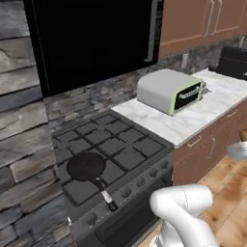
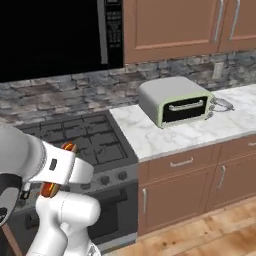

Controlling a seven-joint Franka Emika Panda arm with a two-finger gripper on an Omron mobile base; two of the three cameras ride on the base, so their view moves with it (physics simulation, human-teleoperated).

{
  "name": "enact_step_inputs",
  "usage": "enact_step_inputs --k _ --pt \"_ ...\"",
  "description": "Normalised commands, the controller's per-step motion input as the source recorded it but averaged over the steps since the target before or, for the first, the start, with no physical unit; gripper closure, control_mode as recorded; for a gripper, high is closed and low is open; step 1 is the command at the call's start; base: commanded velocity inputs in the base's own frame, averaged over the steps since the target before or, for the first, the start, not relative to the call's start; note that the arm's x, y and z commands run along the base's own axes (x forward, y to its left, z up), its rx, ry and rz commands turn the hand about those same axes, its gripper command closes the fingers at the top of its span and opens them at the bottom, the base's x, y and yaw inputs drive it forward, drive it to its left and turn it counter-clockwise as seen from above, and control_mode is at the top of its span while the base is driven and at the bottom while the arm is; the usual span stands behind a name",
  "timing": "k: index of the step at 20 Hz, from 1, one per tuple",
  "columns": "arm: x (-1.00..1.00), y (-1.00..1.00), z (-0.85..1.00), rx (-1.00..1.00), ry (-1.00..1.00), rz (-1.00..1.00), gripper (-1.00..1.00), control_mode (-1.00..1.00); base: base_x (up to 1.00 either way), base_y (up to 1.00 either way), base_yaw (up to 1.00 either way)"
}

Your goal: Place the cold items (broccoli and squash) from the fridge in one tupperware on the dining counter. Place the warm items (hot dog and kebab skewer) in the stove area in another tupperware.

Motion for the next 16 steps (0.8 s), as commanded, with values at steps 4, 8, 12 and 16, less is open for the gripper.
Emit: enact_step_inputs --k 4,8,12,16 --pt "0.0 0.0 0.0 0.0 0.0 0.0 1.0 1.0 -0.03 0.0 -0.98" --pt "0.0 0.0 0.0 0.0 0.0 0.0 1.0 1.0 0.0 0.0 -0.82" --pt "0.0 0.0 0.0 0.0 0.0 0.0 1.0 1.0 0.0 0.0 -0.67" --pt "0.0 0.0 0.0 0.0 0.0 0.0 1.0 1.0 0.0 0.0 -0.57"
